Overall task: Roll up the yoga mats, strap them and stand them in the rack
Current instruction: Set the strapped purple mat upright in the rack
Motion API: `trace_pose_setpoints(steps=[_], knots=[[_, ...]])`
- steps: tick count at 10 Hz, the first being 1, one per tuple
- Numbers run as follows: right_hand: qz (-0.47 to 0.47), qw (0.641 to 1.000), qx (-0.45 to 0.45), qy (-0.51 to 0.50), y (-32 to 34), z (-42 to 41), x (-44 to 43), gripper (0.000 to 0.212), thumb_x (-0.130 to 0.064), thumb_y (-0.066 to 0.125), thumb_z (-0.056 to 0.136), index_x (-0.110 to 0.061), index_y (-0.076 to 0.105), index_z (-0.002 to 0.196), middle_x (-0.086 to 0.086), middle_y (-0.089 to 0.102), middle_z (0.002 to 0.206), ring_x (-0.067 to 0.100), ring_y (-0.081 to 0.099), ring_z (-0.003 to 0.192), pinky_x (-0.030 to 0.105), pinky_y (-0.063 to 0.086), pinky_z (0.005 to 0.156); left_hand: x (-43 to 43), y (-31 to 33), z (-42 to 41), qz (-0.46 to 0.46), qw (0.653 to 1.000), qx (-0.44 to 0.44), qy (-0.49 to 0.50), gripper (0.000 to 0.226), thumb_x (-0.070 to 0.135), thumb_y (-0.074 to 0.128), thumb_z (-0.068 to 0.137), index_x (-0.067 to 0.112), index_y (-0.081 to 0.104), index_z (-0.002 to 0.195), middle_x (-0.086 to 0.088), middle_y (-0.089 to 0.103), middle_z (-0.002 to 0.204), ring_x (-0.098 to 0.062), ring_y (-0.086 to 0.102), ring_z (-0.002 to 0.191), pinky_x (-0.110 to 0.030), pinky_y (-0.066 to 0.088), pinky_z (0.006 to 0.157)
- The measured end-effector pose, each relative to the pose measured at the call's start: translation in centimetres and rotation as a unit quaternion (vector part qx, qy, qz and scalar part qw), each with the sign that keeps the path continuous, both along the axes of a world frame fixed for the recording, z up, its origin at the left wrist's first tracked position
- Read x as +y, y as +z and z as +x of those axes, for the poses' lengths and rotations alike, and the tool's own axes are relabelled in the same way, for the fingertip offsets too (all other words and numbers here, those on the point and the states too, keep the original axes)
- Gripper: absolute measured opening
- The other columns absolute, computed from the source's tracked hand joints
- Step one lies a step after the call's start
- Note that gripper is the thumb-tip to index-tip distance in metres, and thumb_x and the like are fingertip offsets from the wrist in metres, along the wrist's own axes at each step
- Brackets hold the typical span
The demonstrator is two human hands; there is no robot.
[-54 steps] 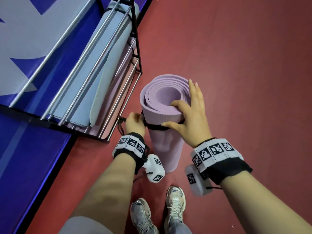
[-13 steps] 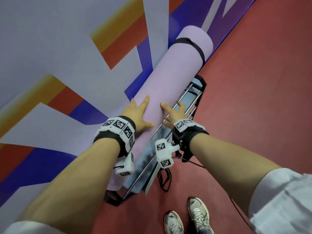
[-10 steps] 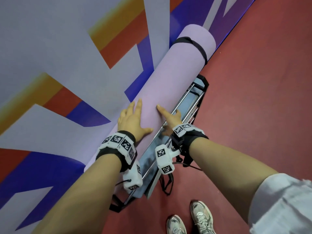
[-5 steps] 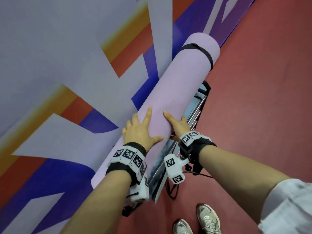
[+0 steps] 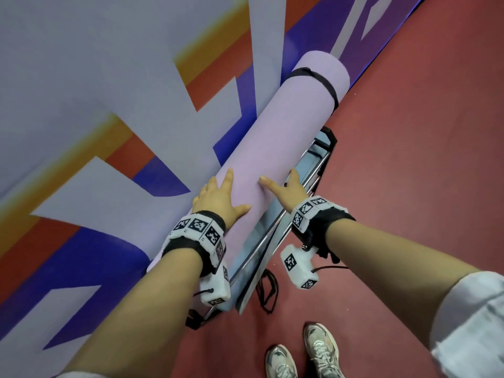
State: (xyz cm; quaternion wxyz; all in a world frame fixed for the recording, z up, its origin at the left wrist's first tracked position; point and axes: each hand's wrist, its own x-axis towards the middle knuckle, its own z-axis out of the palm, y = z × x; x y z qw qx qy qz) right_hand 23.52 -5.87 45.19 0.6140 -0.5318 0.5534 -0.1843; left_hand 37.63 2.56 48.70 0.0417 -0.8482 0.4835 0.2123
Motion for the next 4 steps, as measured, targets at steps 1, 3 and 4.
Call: trace_pose_setpoints(steps=[1,3,4], knots=[[-0.064,0.992,0.054,0.090,2.1,-1.3,-0.1,0.084,-0.047,0.056,0.090,-0.014,0.010,0.151,0.002,0.029,0.154,0.022,0.033,0.138,0.026,0.026,0.108,0.1,2.1,0.0,-0.025,1.000,-0.003,0.002,0.082,0.056,0.051,0.087,0.024,0.011,0.150,-0.010,0.029,0.150,-0.029,0.030,0.136,-0.044,0.029,0.108],[-0.180,0.951,0.146,0.205,10.5,-2.2,-0.9,0.075,-0.046,0.046,0.095,-0.015,0.008,0.152,0.008,0.020,0.157,0.022,0.025,0.142,0.029,0.020,0.112,-0.4,9.6,-0.4,-0.070,0.997,-0.008,-0.019,0.061,0.049,0.049,0.091,0.016,0.037,0.141,-0.009,0.045,0.138,-0.028,0.040,0.128,-0.043,0.038,0.102],[-0.275,0.906,0.218,0.237,18.0,-1.9,-1.4,0.074,-0.054,0.040,0.095,-0.019,0.008,0.152,0.011,0.030,0.151,0.027,0.032,0.137,0.039,0.029,0.110,-1.1,15.5,-0.8,-0.111,0.992,-0.041,-0.038,0.054,0.047,0.050,0.092,0.013,0.047,0.132,-0.010,0.050,0.133,-0.028,0.041,0.126,-0.041,0.040,0.100]])
